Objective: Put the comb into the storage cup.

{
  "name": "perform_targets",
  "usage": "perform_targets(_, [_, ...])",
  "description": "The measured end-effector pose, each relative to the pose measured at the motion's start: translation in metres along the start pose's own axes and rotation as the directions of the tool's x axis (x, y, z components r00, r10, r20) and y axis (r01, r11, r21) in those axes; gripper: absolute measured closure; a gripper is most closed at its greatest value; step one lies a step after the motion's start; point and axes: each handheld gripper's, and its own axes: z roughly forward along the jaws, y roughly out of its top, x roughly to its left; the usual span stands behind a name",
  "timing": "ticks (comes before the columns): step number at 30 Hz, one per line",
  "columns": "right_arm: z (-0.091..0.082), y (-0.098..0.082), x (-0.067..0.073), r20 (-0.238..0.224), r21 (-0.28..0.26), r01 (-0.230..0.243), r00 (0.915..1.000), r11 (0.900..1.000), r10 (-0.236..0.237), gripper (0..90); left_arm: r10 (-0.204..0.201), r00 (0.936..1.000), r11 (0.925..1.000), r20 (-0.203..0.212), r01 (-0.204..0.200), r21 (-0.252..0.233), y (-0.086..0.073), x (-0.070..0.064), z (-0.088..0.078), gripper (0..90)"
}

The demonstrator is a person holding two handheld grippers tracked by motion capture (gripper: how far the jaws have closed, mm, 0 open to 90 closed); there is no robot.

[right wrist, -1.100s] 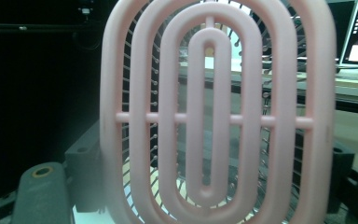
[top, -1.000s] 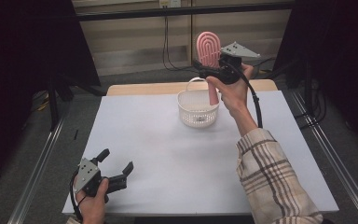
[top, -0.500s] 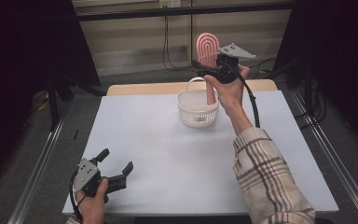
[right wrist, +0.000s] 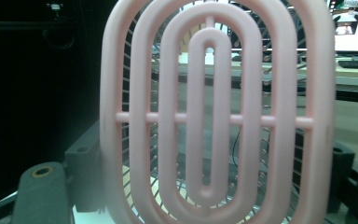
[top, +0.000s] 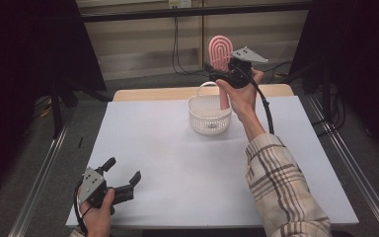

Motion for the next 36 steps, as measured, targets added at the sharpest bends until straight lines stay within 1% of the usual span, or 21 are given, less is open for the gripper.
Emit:
perform_targets(1, [0.001,-0.001,0.0,0.001,0.003,0.0,1.0,1.0,0.0,20.2,-0.001,1.0,1.0,0.002,0.001,0.001,0.0,0.0,0.0,2.8])
perform_targets(3, [0.003,-0.004,0.0,0.003,0.011,0.002,1.0,1.0,-0.002,20.2,0.012,0.9999,0.9999,0.002,-0.012,0.004,0.0,0.001,-0.001,2.8])
perform_targets(9, [0.007,-0.012,-0.001,0.001,0.019,-0.01,0.9999,1.0,0.01,20.2,0.01,0.9999,0.9999,-0.001,-0.01,0.001,0.0,0.001,-0.001,2.7])
perform_targets(10, [0.007,-0.013,-0.001,0.01,0.024,-0.004,0.9999,1.0,0.004,20.2,0.005,1.0,1.0,-0.002,-0.005,-0.002,0.0,0.0,-0.001,2.8])
perform_targets(11, [0.007,-0.014,-0.001,0.017,0.027,0.001,0.9999,1.0,-0.002,20.2,0.011,0.9999,0.9999,-0.001,-0.011,0.002,0.0,0.001,-0.001,2.8])
perform_targets(14, [0.007,-0.018,0.0,0.013,0.028,-0.007,0.9999,1.0,0.007,20.2,0.009,1.0,1.0,-0.002,-0.009,0.001,0.0,0.001,-0.001,2.8])
perform_targets(15, [0.008,-0.019,-0.001,0.014,0.031,-0.01,0.9999,0.999,0.009,20.2,0.004,1.0,1.0,-0.002,-0.004,-0.002,0.0,0.0,-0.001,2.8])
perform_targets(19, [0.008,-0.023,-0.003,0.015,0.034,-0.02,0.9997,0.999,0.019,20.2,0.01,0.9999,0.9999,0.003,-0.01,0.004,0.0,0.001,-0.001,2.8])
perform_targets(21, [0.007,-0.025,-0.004,0.019,0.04,-0.016,0.9997,0.999,0.015,20.2,0.007,1.0,1.0,0.005,-0.007,0.002,0.0,0.001,-0.001,2.8])
perform_targets(24, [0.006,-0.027,-0.005,0.015,0.033,-0.026,0.9996,0.999,0.026,20.2,0.013,0.9999,0.9999,0.003,-0.013,0.002,0.0,0.0,-0.001,2.8])
perform_targets(29, [0.006,-0.03,-0.004,0.016,0.03,-0.034,0.9993,0.999,0.033,20.2,0.012,0.9999,0.9999,0.003,-0.012,0.002,0.0,0.0,-0.001,2.8])
perform_targets(34, [0.006,-0.036,-0.007,0.022,0.038,-0.05,0.9986,0.998,0.049,20.1,0.011,0.9999,0.9999,0.004,-0.011,0.001,0.0,0.0,-0.001,2.8])
perform_targets(36, [0.007,-0.039,-0.008,0.033,0.038,-0.049,0.9983,0.998,0.048,20.2,0.013,0.9999,0.9999,0.001,-0.013,0.004,0.001,0.0,-0.001,2.8])
